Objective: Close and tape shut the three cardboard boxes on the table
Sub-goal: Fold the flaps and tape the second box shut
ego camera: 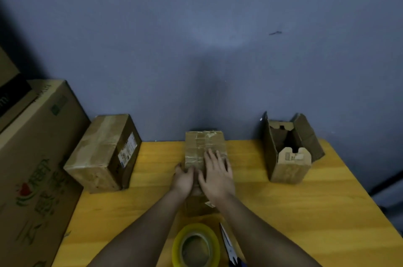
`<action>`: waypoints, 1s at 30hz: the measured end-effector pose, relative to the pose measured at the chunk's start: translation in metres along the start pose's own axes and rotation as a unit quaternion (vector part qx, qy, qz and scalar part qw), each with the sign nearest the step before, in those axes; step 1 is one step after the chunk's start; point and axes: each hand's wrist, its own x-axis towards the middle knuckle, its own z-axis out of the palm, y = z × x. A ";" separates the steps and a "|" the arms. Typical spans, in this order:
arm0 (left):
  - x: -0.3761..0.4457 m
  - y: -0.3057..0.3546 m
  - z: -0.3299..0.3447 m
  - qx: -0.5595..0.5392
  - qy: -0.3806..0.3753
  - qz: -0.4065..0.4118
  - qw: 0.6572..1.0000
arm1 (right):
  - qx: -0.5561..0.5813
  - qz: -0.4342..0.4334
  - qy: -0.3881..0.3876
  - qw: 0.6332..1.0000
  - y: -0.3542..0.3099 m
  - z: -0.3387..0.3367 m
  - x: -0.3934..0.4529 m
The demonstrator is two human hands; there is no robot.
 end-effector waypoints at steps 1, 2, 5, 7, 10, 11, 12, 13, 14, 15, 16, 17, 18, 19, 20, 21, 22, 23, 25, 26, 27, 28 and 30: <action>-0.003 -0.001 -0.001 0.001 -0.001 -0.002 1.000 | 0.028 0.016 0.040 0.999 0.003 -0.003 -0.002; -0.006 -0.003 -0.001 -0.002 -0.008 -0.003 1.000 | 0.047 0.048 0.073 0.995 0.008 -0.006 -0.004; -0.014 -0.005 0.003 -0.026 -0.020 -0.015 0.999 | 0.166 0.225 0.046 0.959 0.026 -0.010 -0.001; -0.017 0.002 0.009 -0.045 -0.015 -0.025 0.999 | 0.330 0.298 -0.031 0.895 0.036 -0.009 0.003; -0.017 0.012 0.018 -0.065 -0.010 -0.032 0.997 | 0.363 0.282 -0.051 0.887 0.041 -0.012 0.002; -0.017 0.014 0.020 -0.070 -0.003 -0.032 0.997 | 0.340 0.275 -0.039 0.898 0.042 -0.014 0.003; -0.017 0.016 0.021 -0.073 0.007 -0.030 0.997 | 0.317 0.272 -0.031 0.908 0.040 -0.017 0.005; -0.020 0.019 0.020 -0.070 0.019 -0.028 0.997 | 0.297 0.264 -0.030 0.917 0.037 -0.020 0.007; -0.019 0.021 0.017 -0.069 0.032 -0.025 0.997 | 0.285 0.259 -0.032 0.922 0.033 -0.025 0.010; -0.021 0.024 0.014 -0.066 0.042 -0.023 0.997 | 0.279 0.252 -0.035 0.926 0.029 -0.028 0.015; -0.020 0.025 0.009 -0.070 0.049 -0.024 0.996 | 0.273 0.241 -0.038 0.931 0.024 -0.031 0.018; -0.017 0.027 0.004 -0.072 0.052 -0.025 0.996 | 0.264 0.228 -0.040 0.936 0.018 -0.034 0.022; -0.012 0.026 -0.003 -0.070 0.059 -0.028 0.995 | 0.259 0.217 -0.041 0.940 0.011 -0.036 0.026; -0.007 0.027 -0.011 -0.057 0.066 -0.031 0.996 | 0.255 0.209 -0.037 0.944 0.005 -0.039 0.029; 0.001 0.025 -0.019 -0.041 0.072 -0.036 0.996 | 0.253 0.203 -0.036 0.945 -0.003 -0.041 0.032; 0.007 0.025 -0.030 -0.027 0.074 -0.038 0.996 | 0.253 0.196 -0.036 0.947 -0.013 -0.042 0.036; 0.015 0.023 -0.039 -0.020 0.075 -0.035 0.996 | 0.255 0.192 -0.035 0.947 -0.022 -0.043 0.039; 0.019 0.025 -0.051 -0.014 0.076 -0.028 0.997 | 0.261 0.185 -0.036 0.947 -0.033 -0.042 0.044; 0.019 0.032 -0.074 -0.012 0.081 -0.013 0.997 | 0.281 0.169 -0.037 0.944 -0.055 -0.041 0.050; 0.022 0.032 -0.088 -0.015 0.082 -0.008 0.996 | 0.287 0.162 -0.039 0.943 -0.069 -0.039 0.054; 0.024 0.032 -0.100 -0.012 0.086 0.001 0.996 | 0.289 0.161 -0.042 0.943 -0.081 -0.037 0.058; 0.025 0.033 -0.115 0.000 0.095 0.011 0.995 | 0.289 0.163 -0.044 0.942 -0.096 -0.034 0.062; 0.027 0.034 -0.139 0.040 0.119 0.020 0.992 | 0.295 0.179 -0.049 0.937 -0.118 -0.027 0.069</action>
